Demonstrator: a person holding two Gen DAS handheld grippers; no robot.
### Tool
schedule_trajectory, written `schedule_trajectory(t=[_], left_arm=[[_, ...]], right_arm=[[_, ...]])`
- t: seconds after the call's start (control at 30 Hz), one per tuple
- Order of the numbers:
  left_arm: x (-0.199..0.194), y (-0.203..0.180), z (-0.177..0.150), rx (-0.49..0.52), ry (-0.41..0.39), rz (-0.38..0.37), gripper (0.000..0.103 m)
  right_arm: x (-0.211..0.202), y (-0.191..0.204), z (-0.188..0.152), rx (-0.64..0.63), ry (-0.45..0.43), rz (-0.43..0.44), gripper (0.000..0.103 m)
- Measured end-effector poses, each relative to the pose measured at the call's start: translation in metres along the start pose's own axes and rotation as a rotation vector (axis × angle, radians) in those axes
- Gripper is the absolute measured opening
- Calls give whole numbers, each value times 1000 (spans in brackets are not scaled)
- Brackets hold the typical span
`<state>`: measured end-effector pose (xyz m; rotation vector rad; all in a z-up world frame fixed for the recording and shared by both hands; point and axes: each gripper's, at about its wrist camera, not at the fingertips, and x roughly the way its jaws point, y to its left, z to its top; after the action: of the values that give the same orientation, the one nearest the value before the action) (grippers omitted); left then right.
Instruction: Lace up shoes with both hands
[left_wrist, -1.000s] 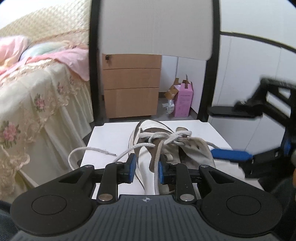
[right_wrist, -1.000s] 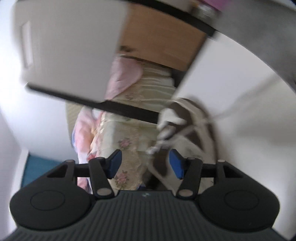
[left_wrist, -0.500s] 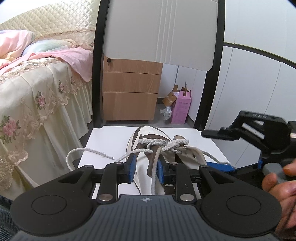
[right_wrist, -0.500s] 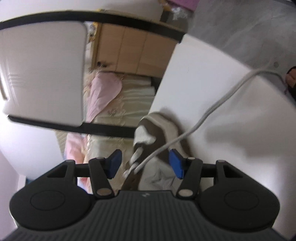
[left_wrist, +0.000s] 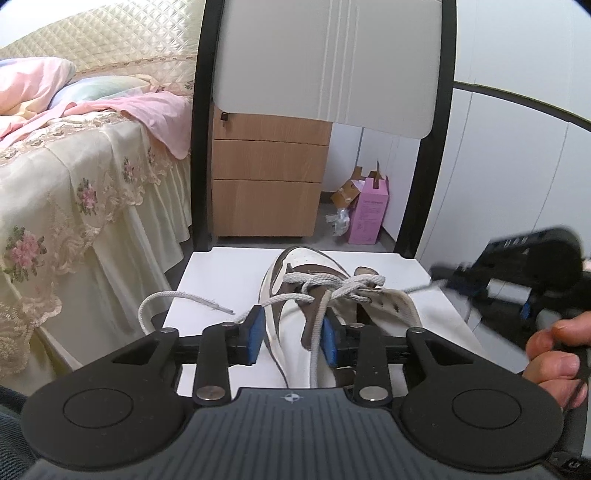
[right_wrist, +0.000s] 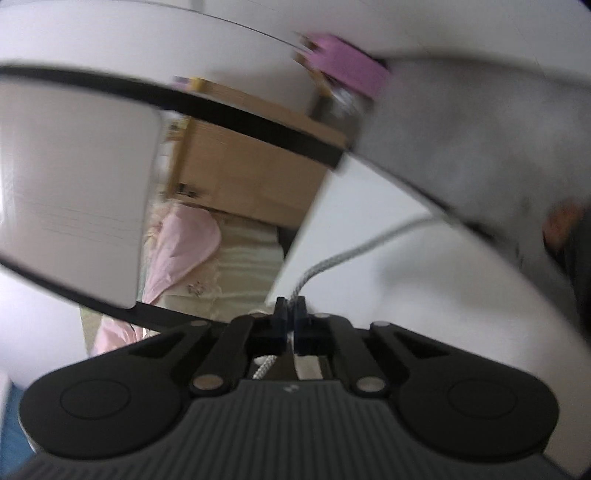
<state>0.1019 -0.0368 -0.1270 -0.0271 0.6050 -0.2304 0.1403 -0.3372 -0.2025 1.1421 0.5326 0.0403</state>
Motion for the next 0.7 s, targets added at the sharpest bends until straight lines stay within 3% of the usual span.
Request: schedule_trajectory(t=[0.13,0.3,0.7], left_arm=[[0,1,0,-5,11,-2,37],[-2,3,1,-14,23,-10,39],[-1,8,6,-56,41,-33,39]], right_arm=[[-9,23,-4,-120,-69,64,4],[-18,45,4,-179,-119,153,4],[-54,113,44,-309,-248,216,4]])
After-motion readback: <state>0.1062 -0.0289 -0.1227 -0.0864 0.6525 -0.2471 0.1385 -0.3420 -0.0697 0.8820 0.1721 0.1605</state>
